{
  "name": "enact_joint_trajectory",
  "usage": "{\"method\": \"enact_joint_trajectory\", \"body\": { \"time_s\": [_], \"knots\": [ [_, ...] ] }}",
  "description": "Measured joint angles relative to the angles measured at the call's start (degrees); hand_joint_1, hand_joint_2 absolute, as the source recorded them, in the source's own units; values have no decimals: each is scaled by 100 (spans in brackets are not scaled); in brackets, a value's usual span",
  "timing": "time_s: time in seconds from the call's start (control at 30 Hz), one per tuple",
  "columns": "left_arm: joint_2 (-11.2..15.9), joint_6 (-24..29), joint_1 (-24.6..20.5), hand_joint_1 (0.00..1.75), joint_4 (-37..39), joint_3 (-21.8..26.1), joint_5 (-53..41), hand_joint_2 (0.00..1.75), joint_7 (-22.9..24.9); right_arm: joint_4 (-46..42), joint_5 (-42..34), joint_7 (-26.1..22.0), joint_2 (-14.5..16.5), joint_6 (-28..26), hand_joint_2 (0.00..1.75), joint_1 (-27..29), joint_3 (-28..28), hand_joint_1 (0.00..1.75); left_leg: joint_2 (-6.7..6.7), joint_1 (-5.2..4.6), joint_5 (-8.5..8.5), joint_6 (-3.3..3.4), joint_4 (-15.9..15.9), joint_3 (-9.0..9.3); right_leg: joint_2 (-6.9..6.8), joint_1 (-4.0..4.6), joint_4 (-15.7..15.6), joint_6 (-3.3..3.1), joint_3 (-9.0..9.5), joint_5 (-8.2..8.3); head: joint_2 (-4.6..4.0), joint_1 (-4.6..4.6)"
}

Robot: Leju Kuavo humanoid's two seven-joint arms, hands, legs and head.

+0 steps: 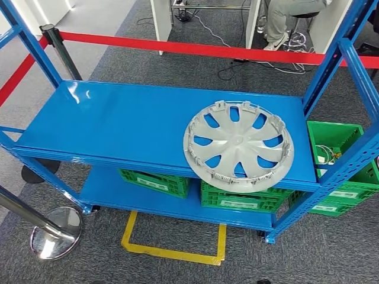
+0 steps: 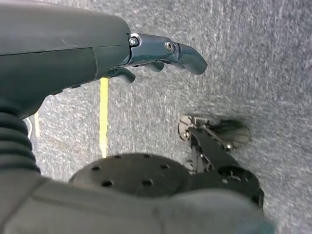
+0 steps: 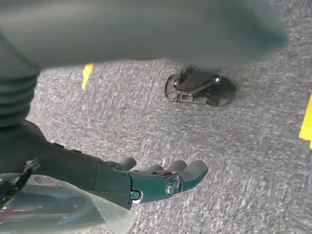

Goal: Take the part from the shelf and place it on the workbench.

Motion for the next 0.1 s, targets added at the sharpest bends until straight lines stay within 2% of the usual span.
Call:
{"method": "enact_joint_trajectory", "body": {
  "time_s": [0.1],
  "knots": [
    [41,-10,1,0,47,-172,202,0,19,2,304,69,16,94,0,44,-336,0,0,17,-3,-125,-12,2,-1,8,4,-7,0,-4,0,2]
  ]
}}
